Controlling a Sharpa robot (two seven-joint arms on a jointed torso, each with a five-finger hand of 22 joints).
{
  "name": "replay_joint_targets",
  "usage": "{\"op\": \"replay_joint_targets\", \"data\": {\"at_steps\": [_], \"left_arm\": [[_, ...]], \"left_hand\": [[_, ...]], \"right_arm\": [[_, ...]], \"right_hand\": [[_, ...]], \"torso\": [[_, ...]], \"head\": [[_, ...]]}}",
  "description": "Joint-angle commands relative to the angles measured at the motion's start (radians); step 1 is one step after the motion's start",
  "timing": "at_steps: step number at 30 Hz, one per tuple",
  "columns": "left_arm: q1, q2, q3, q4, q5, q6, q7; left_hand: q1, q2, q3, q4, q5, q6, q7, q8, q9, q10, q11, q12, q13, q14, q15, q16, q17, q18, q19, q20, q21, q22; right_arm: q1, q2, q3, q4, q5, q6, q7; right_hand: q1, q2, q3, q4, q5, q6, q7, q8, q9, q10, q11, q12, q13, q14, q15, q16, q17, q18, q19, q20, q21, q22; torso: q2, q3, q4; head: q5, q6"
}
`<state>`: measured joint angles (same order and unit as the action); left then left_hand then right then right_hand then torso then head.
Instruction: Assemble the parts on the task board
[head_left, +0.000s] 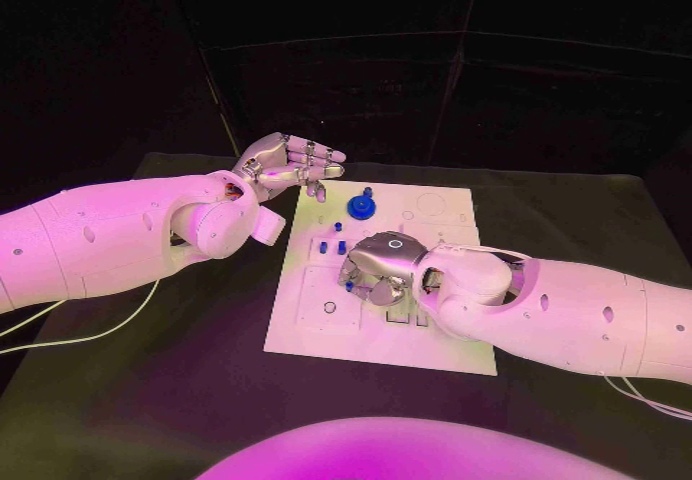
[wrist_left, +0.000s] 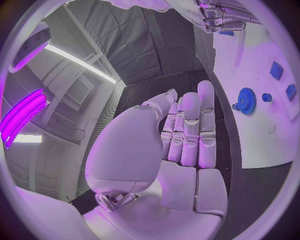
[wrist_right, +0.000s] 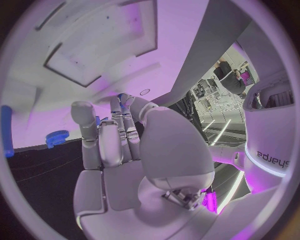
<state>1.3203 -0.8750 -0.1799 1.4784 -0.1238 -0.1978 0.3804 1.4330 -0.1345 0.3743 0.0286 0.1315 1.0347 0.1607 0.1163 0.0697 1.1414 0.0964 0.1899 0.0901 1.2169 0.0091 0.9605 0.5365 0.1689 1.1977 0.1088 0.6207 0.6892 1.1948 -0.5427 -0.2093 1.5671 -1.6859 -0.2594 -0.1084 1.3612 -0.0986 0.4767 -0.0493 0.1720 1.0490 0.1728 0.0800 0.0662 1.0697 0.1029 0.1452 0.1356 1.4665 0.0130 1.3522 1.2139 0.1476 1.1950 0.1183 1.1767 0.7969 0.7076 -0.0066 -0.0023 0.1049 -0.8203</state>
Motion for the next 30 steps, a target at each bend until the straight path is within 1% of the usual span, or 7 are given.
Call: {"op": "replay_joint_targets", "data": {"at_steps": [1, 3, 6, 15, 21, 26, 30], "left_arm": [[0.001, 0.001, 0.001, 0.0, 0.004, 0.014, 0.002], [0.001, 0.0, 0.001, 0.0, 0.004, 0.014, 0.002], [0.001, 0.0, 0.001, 0.0, 0.004, 0.015, 0.001], [0.001, -0.002, 0.001, -0.002, 0.004, 0.017, -0.002], [0.001, -0.004, 0.0, -0.004, 0.004, 0.018, -0.003], [0.001, -0.004, 0.0, -0.006, 0.004, 0.019, -0.004], [0.001, -0.004, 0.0, -0.007, 0.004, 0.02, -0.004]], "left_hand": [[-0.002, 0.009, -0.002, -0.004, 0.0, 0.0, 0.006, 0.002, -0.002, -0.005, -0.001, 0.003, 0.0, -0.008, 0.0, -0.005, -0.002, 0.013, -0.006, -0.002, -0.004, -0.001], [-0.002, 0.009, -0.002, -0.004, 0.0, 0.0, 0.006, 0.002, -0.002, -0.005, -0.001, 0.003, 0.0, -0.008, 0.0, -0.005, -0.002, 0.013, -0.006, -0.002, -0.004, -0.001], [-0.002, 0.009, -0.002, -0.004, 0.0, 0.0, 0.006, 0.002, -0.002, -0.005, -0.001, 0.003, 0.0, -0.008, 0.0, -0.005, -0.002, 0.013, -0.006, -0.002, -0.004, -0.001], [-0.002, 0.009, -0.002, -0.004, 0.0, 0.0, 0.006, 0.002, -0.002, -0.005, -0.001, 0.003, 0.0, -0.008, 0.0, -0.005, -0.002, 0.013, -0.006, -0.002, -0.004, -0.001], [-0.002, 0.009, -0.002, -0.004, 0.0, 0.0, 0.006, 0.002, -0.002, -0.005, -0.001, 0.003, 0.0, -0.008, 0.0, -0.005, -0.002, 0.013, -0.006, -0.002, -0.004, -0.001], [-0.002, 0.009, -0.002, -0.004, 0.0, 0.0, 0.006, 0.002, -0.002, -0.005, -0.001, 0.003, 0.0, -0.008, 0.0, -0.005, -0.002, 0.013, -0.006, -0.002, -0.004, -0.001], [-0.003, 0.009, -0.002, -0.004, 0.0, 0.0, 0.007, 0.002, -0.002, -0.006, 0.0, 0.004, 0.0, -0.009, 0.001, -0.005, -0.002, 0.013, -0.007, -0.002, -0.005, -0.002]], "right_arm": [[-0.004, -0.003, -0.004, -0.003, -0.008, 0.002, -0.008], [-0.004, -0.007, -0.004, 0.001, -0.008, -0.014, -0.002], [-0.004, -0.014, -0.004, 0.008, -0.005, -0.041, 0.008], [-0.005, -0.054, -0.004, 0.039, 0.022, -0.177, 0.058], [-0.005, -0.093, -0.004, 0.064, 0.055, -0.257, 0.083], [-0.004, -0.134, -0.003, 0.095, 0.092, -0.288, 0.091], [0.002, -0.176, -0.001, 0.121, 0.127, -0.281, 0.08]], "right_hand": [[-0.012, -0.009, -0.006, 0.004, 0.014, -0.01, 0.003, -0.006, 0.001, -0.028, 0.011, -0.015, -0.035, 0.033, 0.009, -0.007, -0.009, -0.007, -0.01, 0.002, -0.007, -0.011], [-0.016, -0.019, -0.016, 0.003, 0.014, -0.017, 0.004, -0.009, 0.001, -0.054, 0.015, -0.024, -0.044, 0.031, 0.013, -0.01, -0.015, -0.005, -0.016, 0.007, -0.014, -0.022], [-0.017, -0.025, -0.028, 0.001, 0.014, -0.023, 0.003, -0.01, 0.002, -0.074, 0.017, -0.028, -0.051, 0.03, 0.015, -0.013, -0.02, -0.003, -0.019, 0.01, -0.019, -0.029], [-0.016, -0.028, -0.039, 0.0, 0.015, -0.026, 0.0, -0.01, 0.003, -0.078, 0.016, -0.021, -0.054, 0.03, 0.015, -0.012, -0.019, -0.002, -0.02, 0.011, -0.022, -0.033], [-0.011, -0.032, -0.053, -0.004, 0.016, -0.053, -0.003, -0.017, 0.0, -0.094, 0.015, -0.014, -0.06, 0.027, 0.014, -0.016, -0.025, 0.002, -0.031, 0.01, -0.037, -0.058], [-0.008, -0.028, -0.059, -0.005, 0.018, -0.068, -0.002, -0.018, 0.0, -0.096, 0.015, -0.006, -0.062, 0.027, 0.014, -0.016, -0.026, 0.002, -0.03, 0.01, -0.039, -0.059], [-0.006, -0.025, -0.06, -0.005, 0.019, -0.07, -0.002, -0.017, 0.0, -0.091, 0.015, 0.001, -0.062, 0.027, 0.014, -0.015, -0.024, 0.001, -0.028, 0.01, -0.038, -0.057]], "torso": [[0.0, 0.0003, 0.0009], [0.0, 0.0006, 0.0004], [0.0, 0.0001, 0.0003], [0.0, 0.0003, -0.0006], [-0.001, 0.0002, -0.0007], [-0.002, 0.0004, -0.0007], [-0.002, -0.0006, -0.0004]], "head": [[-0.001, 0.0], [0.0, 0.001], [0.0, 0.001], [-0.001, 0.004], [-0.004, 0.009], [-0.011, 0.017], [-0.019, 0.026]]}}
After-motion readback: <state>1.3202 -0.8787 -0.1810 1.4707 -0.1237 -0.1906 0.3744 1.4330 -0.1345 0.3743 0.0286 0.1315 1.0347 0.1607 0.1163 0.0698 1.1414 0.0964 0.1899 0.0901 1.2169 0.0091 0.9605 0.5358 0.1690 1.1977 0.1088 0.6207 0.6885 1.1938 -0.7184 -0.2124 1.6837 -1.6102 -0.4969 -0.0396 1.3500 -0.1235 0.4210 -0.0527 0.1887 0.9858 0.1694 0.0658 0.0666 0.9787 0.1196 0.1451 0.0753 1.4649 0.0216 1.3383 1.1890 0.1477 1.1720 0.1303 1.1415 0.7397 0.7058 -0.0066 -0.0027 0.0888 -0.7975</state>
